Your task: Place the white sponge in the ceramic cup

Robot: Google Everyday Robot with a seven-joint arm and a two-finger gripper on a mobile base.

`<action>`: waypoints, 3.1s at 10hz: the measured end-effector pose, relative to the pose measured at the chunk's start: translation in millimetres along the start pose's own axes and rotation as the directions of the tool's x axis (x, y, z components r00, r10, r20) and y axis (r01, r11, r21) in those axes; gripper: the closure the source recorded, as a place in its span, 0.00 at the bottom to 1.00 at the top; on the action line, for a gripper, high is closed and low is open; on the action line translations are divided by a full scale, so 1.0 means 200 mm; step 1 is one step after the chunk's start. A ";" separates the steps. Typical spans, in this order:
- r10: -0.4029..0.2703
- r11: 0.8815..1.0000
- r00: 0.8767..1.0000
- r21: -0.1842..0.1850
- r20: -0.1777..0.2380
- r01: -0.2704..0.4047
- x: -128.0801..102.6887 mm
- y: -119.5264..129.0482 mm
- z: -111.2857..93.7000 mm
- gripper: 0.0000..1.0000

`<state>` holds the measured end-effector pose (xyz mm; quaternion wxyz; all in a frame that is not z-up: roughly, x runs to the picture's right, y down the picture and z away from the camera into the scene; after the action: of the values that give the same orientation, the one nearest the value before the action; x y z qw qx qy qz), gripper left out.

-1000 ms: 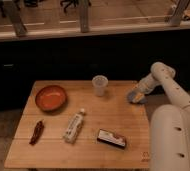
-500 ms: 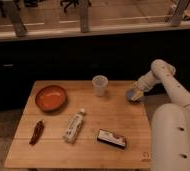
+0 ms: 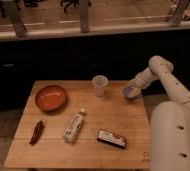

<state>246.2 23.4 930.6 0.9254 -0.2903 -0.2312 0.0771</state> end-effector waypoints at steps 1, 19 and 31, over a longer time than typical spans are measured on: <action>-0.004 1.000 1.000 0.003 0.007 0.004 -0.02 -0.01 -0.02 1.00; -0.166 0.985 0.981 0.067 0.101 0.160 -0.56 -0.32 -0.27 1.00; -0.278 0.958 0.937 -0.013 0.210 0.288 -0.83 -0.20 -0.21 1.00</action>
<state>120.1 -76.9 859.2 0.8913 -0.2648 -0.3668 -0.0322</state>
